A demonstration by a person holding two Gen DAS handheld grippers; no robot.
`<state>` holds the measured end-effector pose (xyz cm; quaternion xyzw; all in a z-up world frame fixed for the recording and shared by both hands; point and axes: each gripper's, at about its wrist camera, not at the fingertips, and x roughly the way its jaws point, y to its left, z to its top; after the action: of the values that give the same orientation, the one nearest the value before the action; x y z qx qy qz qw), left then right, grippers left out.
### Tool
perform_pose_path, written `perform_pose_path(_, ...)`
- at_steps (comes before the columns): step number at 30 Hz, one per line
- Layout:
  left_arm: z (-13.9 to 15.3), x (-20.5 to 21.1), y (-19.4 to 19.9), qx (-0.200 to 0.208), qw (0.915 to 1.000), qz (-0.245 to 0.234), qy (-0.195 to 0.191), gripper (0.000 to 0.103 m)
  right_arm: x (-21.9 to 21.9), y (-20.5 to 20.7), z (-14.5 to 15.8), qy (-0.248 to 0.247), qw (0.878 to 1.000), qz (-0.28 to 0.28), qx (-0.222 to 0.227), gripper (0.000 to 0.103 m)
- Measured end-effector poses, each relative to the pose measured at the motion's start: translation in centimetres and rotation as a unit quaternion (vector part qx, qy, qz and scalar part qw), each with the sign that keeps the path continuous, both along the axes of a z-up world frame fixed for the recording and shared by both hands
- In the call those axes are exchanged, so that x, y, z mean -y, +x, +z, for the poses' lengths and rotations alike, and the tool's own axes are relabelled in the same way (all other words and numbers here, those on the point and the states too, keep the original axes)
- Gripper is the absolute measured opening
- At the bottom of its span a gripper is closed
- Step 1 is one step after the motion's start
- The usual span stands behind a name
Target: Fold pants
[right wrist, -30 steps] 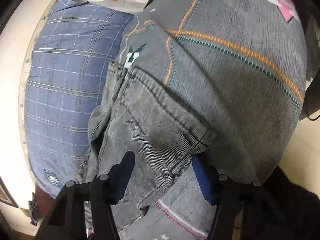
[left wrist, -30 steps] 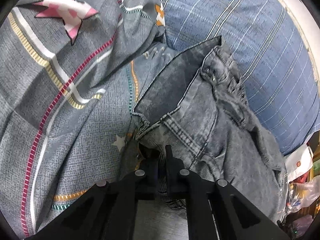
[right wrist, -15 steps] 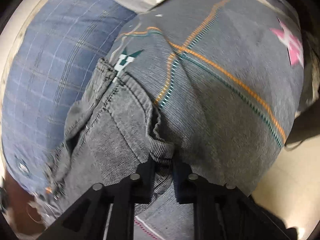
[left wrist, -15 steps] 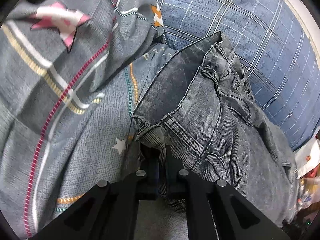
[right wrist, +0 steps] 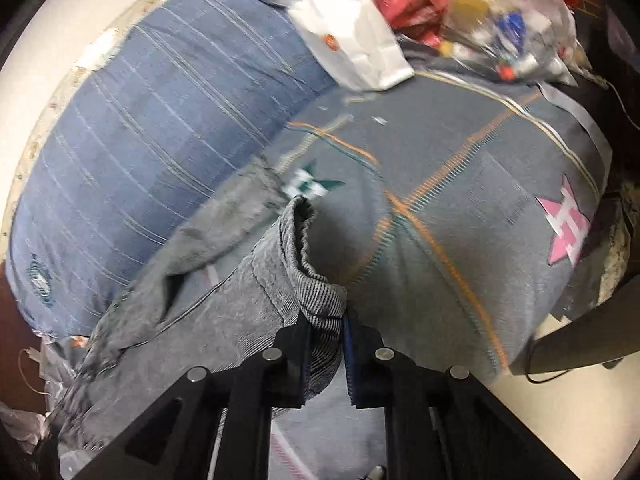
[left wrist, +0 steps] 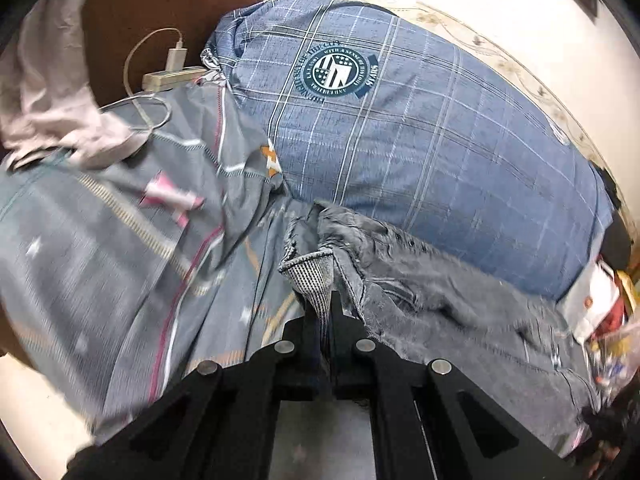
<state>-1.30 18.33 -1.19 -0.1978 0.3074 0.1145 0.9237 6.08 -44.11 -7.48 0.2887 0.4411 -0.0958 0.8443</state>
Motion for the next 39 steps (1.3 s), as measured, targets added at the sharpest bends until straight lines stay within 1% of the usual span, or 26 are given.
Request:
perform_pose_path(2,-2.6,0.9,-1.2,-0.029,0.9993,0.005,0.021,0.003,0.7,0.5,-2.9,0.007,0.999,0.014,-0.048,0.025)
perform_pose_path(3,-4.7,1.1,-0.9,-0.062,0.9976,0.0,0.032,0.003,1.0,0.3,-3.8,0.007,0.998,0.014,-0.061,0.032)
perform_pose_path(6,-8.6,-0.6,-0.8,-0.128,0.9916,0.013,-0.019,0.005,1.1,-1.1,-3.3,-0.015,0.999,0.014,-0.045,0.046)
perform_pose_path(7,-8.8,-1.2,-1.0,-0.128,0.9913,0.022,-0.024,0.01,1.3,-1.7,-2.5,-0.027,0.999,0.01,-0.032,0.051)
perform_pose_path(10,-6.8,-1.8,-1.9,-0.094,0.9952,0.024,-0.018,0.014,1.3,-2.7,0.5,-0.033,0.999,0.003,0.012,0.052)
perform_pose_path(11,-5.5,-1.5,-2.1,-0.078,0.9967,0.023,-0.004,0.015,1.0,-2.7,1.4,-0.029,0.999,0.006,0.027,0.052)
perform_pose_path(14,-3.2,-0.7,-2.2,-0.041,0.999,0.009,0.016,0.019,-0.5,-0.9,2.9,0.011,0.997,0.053,0.057,0.061)
perform_pose_path(15,-2.6,-0.2,-2.3,-0.029,0.9993,0.003,0.021,0.02,-1.0,-0.2,2.4,0.032,0.996,0.066,0.056,0.063)
perform_pose_path(17,-1.6,0.7,-1.8,-0.009,0.9994,-0.007,0.031,0.034,-1.4,1.4,0.1,0.05,0.995,0.078,0.024,0.064)
perform_pose_path(19,-2.0,1.5,-0.8,-0.012,0.9994,-0.015,0.027,0.039,-0.8,3.0,-4.3,0.046,0.996,0.056,-0.052,0.064)
perform_pose_path(20,-2.7,1.8,-0.3,-0.021,0.9993,-0.023,0.022,0.04,-0.3,3.0,-5.6,0.059,0.995,0.045,-0.061,0.061)
perform_pose_path(21,-3.6,2.0,0.4,-0.036,0.9987,-0.032,0.02,0.042,-0.2,2.5,-5.0,0.059,0.997,0.037,-0.037,0.061)
perform_pose_path(23,-8.0,2.1,2.8,-0.134,0.9896,-0.048,0.021,0.043,-0.6,2.7,-3.6,0.051,0.997,0.046,-0.045,0.063)
perform_pose_path(24,-10.4,2.0,3.7,-0.183,0.9816,-0.055,0.009,0.043,-1.0,2.9,-2.8,0.038,0.997,0.051,-0.04,0.063)
perform_pose_path(25,-12.5,1.7,4.2,-0.209,0.976,-0.06,-0.001,0.039,-1.6,3.1,-1.8,0.024,0.998,0.059,-0.031,0.063)
perform_pose_path(26,-11.6,2.1,3.7,-0.18,0.9817,-0.055,0.029,0.039,-2.0,3.2,-0.9,0.015,0.998,0.066,-0.017,0.064)
perform_pose_path(27,-11.1,2.5,3.4,-0.174,0.9822,-0.054,0.046,0.039,-2.3,3.2,-0.6,0.011,0.997,0.073,-0.005,0.069)
perform_pose_path(28,-10.5,2.7,3.3,-0.167,0.983,-0.057,0.051,0.039,-2.7,3.4,-0.6,0.0,0.997,0.078,0.0,0.079)
perform_pose_path(29,-9.9,2.9,3.2,-0.155,0.985,-0.062,0.044,0.039,-2.8,3.9,-1.1,-0.01,0.997,0.08,-0.012,0.084)
perform_pose_path(30,-9.4,3.0,3.3,-0.147,0.9859,-0.068,0.043,0.04,-2.6,4.9,-2.4,-0.013,0.996,0.077,-0.046,0.087)
perform_pose_path(31,-8.9,3.2,3.5,-0.139,0.9866,-0.071,0.047,0.04,-2.3,5.6,-3.7,-0.001,0.994,0.068,-0.083,0.086)
perform_pose_path(32,-8.0,3.3,3.7,-0.125,0.988,-0.073,0.054,0.04,-2.0,5.9,-4.1,0.017,0.994,0.061,-0.089,0.083)
perform_pose_path(34,-6.7,3.3,3.8,-0.101,0.9907,-0.074,0.053,0.044,-2.1,6.2,-2.4,0.023,0.996,0.064,-0.056,0.082)
perform_pose_path(35,-6.1,2.9,4.0,-0.088,0.9922,-0.074,0.048,0.053,-2.3,6.7,-1.3,0.015,0.997,0.068,-0.04,0.082)
perform_pose_path(37,-5.4,1.9,5.5,-0.079,0.9939,-0.065,0.04,0.063,-3.0,8.5,0.8,0.006,0.996,0.083,-0.014,0.082)
perform_pose_path(39,-5.4,0.8,7.6,-0.085,0.9943,-0.057,0.031,0.063,-3.6,11.3,2.0,0.0,0.995,0.098,-0.008,0.082)
